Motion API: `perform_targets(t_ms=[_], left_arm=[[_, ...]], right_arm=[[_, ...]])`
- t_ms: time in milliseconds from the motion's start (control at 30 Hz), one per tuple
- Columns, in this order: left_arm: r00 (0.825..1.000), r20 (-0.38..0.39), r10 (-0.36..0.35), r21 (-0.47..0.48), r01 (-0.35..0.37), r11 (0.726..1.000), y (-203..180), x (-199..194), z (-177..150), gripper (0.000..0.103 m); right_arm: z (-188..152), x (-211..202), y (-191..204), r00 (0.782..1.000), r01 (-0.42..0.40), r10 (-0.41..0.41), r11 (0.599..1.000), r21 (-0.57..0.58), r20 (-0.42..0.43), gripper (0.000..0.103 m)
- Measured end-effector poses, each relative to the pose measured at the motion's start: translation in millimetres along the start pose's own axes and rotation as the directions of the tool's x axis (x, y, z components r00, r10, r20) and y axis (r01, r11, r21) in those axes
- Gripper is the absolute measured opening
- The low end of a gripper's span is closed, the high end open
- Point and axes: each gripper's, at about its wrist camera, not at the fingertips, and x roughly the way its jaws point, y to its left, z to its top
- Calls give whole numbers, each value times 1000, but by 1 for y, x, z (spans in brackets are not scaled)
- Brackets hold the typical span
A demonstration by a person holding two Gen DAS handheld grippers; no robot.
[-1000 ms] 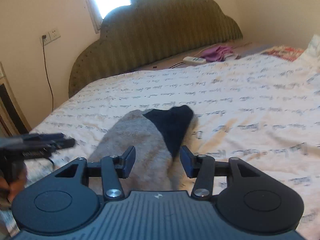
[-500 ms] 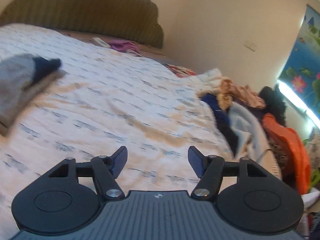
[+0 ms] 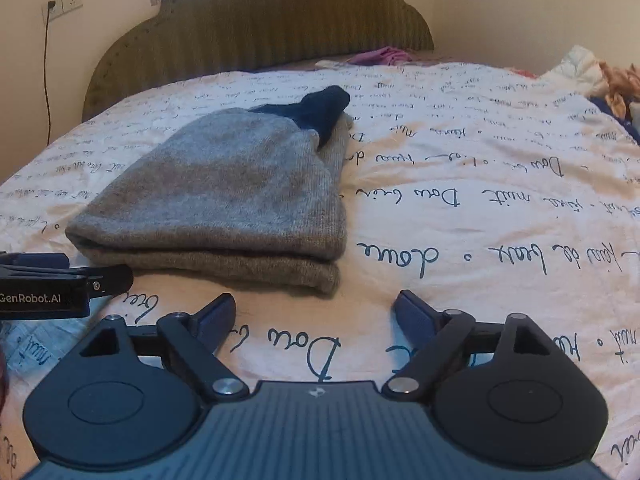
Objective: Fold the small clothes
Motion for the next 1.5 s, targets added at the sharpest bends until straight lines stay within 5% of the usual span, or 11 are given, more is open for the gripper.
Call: perform_targets(t_ms=[1500], left_arm=[[1000,-14,2,23,-2,1000,-2,4,3,103]], right_arm=[[0,4,5,999,31,-31,999,-14,-13,96]])
